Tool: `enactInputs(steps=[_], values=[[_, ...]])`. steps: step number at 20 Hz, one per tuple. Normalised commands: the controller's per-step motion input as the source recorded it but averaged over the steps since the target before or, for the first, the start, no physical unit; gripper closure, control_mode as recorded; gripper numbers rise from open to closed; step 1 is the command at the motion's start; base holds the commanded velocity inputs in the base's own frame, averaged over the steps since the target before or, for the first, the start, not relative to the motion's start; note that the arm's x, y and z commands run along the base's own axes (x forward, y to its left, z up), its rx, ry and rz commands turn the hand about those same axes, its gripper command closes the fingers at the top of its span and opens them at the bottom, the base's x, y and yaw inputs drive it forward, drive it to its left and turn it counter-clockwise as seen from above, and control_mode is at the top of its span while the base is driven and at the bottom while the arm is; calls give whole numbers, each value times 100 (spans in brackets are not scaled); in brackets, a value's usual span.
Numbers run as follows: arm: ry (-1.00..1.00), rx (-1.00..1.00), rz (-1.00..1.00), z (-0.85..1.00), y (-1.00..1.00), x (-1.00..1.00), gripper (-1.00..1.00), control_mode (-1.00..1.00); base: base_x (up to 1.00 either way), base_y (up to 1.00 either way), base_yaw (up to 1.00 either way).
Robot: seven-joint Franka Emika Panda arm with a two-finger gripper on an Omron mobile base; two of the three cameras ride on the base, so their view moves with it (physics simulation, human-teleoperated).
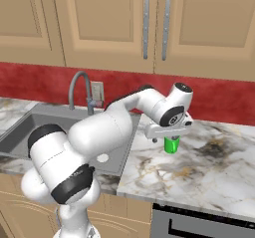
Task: Place the glass cup in the left basin and the mug in the right basin of the sink.
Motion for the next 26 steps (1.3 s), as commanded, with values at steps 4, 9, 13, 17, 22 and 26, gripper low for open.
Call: enactInputs(steps=[4, 9, 13, 17, 22, 26], values=[[-2, 0, -5, -26, -20, 20, -100, -100, 0, 0, 0], [-2, -1, -6, -23, -11, 23, -100, -100, 0, 0, 0], [0, 0, -8, -21, -3, 25, -100, -100, 0, 0, 0], [0, 0, -5, -18, -11, 25, -100, -100, 0, 0, 0], [0, 0, -2, -16, -12, 24, -100, -100, 0, 0, 0], [0, 0, 0, -16, -17, 26, -100, -100, 0, 0, 0]])
